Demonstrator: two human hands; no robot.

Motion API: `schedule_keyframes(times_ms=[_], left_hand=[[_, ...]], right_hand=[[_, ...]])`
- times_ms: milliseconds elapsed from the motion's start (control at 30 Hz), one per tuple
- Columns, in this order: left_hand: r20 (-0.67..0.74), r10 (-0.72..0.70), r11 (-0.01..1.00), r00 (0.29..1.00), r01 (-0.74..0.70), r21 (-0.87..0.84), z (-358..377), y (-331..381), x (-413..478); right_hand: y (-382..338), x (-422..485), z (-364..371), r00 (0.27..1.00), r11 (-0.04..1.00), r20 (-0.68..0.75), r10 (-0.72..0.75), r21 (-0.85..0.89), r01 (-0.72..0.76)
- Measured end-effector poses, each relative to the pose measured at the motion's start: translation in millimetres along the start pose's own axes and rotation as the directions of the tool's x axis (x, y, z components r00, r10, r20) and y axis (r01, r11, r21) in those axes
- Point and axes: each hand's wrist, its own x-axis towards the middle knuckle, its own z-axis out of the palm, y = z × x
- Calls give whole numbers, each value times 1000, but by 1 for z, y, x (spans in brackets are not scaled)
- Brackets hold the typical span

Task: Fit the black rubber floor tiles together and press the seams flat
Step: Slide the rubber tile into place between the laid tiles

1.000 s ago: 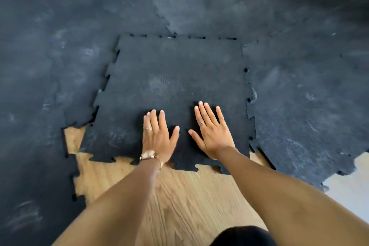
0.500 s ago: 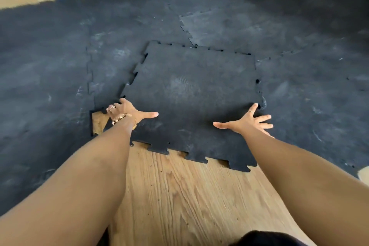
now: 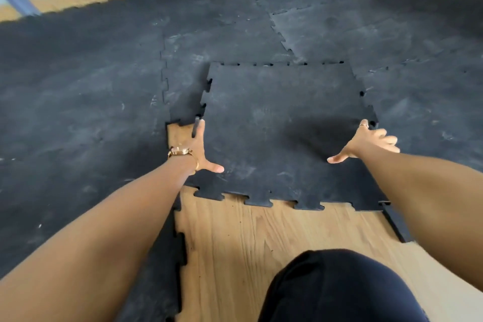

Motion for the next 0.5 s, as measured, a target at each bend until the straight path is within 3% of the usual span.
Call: schedule_keyframes(times_ms=[200,367,500], left_hand=[[141,-104,995,985,104,7,33,-43,-62],[137,-227,972,964,233,-28,78,-75,-107],[176,-245,960,953,264,-94,93,-76,-127]], right_hand=[[10,-45,-5,990,989,54,-128,-68,132],[26,-76,27,979,982,91,-184,-24,187],[42,-80,35,973,980,115,-197,-8,200]])
